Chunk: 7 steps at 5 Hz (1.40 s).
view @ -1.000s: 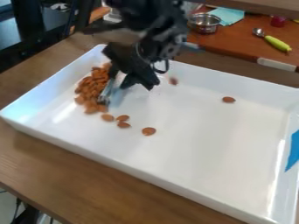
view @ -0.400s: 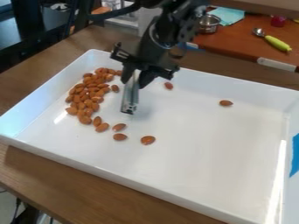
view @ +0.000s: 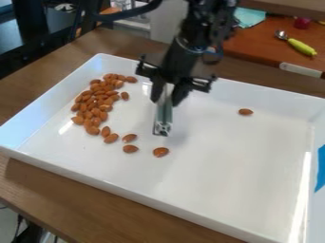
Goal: Sweep into pile
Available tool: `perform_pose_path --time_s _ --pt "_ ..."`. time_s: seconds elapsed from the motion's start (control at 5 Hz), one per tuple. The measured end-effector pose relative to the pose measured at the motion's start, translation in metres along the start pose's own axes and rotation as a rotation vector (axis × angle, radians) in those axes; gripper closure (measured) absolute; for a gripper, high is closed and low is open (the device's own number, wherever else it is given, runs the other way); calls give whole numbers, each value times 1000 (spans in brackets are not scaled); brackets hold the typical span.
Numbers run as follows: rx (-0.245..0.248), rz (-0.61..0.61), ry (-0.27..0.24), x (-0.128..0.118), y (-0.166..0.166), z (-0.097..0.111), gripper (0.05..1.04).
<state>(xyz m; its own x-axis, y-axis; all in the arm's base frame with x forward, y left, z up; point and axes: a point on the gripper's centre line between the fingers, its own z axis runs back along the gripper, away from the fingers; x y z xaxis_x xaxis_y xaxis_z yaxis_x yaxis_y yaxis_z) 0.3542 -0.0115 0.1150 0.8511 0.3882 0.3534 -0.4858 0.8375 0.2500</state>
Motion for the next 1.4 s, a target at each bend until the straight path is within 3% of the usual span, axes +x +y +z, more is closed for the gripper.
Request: perform_pose_path --time_s 0.2,0.4,0.6,1.0,1.2,1.4 --pt "-84 -61 78 -17 -19 5 746" --pt "-277 -118 154 -15 -18 15 746" --pt "-360 -164 140 -22 -16 8 746" --pt "-393 -180 36 -50 -1 -2 746" --pt "-411 -188 4 -51 0 -3 745" --pt "-387 -185 2 -46 7 -8 746"
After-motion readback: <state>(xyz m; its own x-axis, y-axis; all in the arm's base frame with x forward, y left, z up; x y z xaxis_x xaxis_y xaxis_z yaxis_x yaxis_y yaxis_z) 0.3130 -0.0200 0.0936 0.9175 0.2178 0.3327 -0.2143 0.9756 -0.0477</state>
